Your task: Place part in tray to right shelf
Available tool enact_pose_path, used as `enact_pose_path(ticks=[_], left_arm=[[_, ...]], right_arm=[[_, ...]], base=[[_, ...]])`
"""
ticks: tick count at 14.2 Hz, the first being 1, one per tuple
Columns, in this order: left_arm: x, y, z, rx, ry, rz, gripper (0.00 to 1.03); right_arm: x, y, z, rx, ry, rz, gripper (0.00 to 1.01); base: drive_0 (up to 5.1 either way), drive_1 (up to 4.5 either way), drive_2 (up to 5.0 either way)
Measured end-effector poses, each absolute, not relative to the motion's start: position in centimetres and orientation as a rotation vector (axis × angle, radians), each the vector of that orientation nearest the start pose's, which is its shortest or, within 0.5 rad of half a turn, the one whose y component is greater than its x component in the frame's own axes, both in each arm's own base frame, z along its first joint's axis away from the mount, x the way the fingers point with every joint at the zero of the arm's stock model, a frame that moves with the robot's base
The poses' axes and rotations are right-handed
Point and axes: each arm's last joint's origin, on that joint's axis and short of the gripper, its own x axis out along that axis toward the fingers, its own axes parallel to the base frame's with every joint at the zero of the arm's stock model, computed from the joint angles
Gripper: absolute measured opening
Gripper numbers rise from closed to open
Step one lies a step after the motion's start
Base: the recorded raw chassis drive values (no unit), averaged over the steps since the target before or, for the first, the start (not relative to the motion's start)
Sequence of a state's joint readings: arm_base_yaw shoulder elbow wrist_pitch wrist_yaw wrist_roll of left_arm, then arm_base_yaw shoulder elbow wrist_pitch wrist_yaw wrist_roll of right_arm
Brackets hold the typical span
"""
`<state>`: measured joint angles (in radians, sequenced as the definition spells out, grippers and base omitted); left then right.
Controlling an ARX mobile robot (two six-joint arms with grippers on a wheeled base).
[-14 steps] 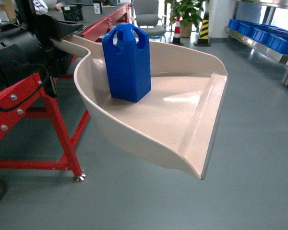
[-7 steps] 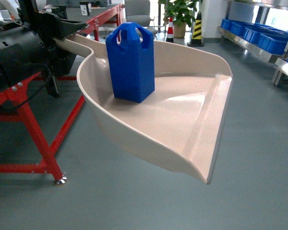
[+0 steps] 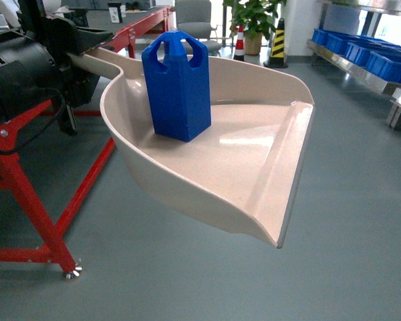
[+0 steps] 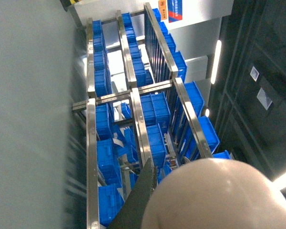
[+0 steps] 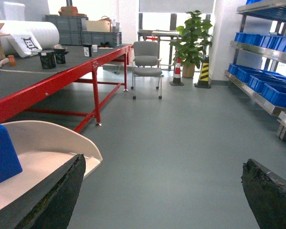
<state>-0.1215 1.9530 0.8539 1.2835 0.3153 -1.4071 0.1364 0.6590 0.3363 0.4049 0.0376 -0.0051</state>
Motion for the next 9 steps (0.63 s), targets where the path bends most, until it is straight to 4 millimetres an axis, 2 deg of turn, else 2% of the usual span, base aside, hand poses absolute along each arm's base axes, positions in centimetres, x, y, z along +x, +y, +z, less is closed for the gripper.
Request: enact_pose_path(ticks=[9], left_arm=[[37.31,-5.46,17.47,-1.361,0.155,-0.488,0.12]], right_arm=[[15.79,2.06,25.19,0.002,-0.079,0.099,0.98]], base=[[0.0,4.05,-4.1]])
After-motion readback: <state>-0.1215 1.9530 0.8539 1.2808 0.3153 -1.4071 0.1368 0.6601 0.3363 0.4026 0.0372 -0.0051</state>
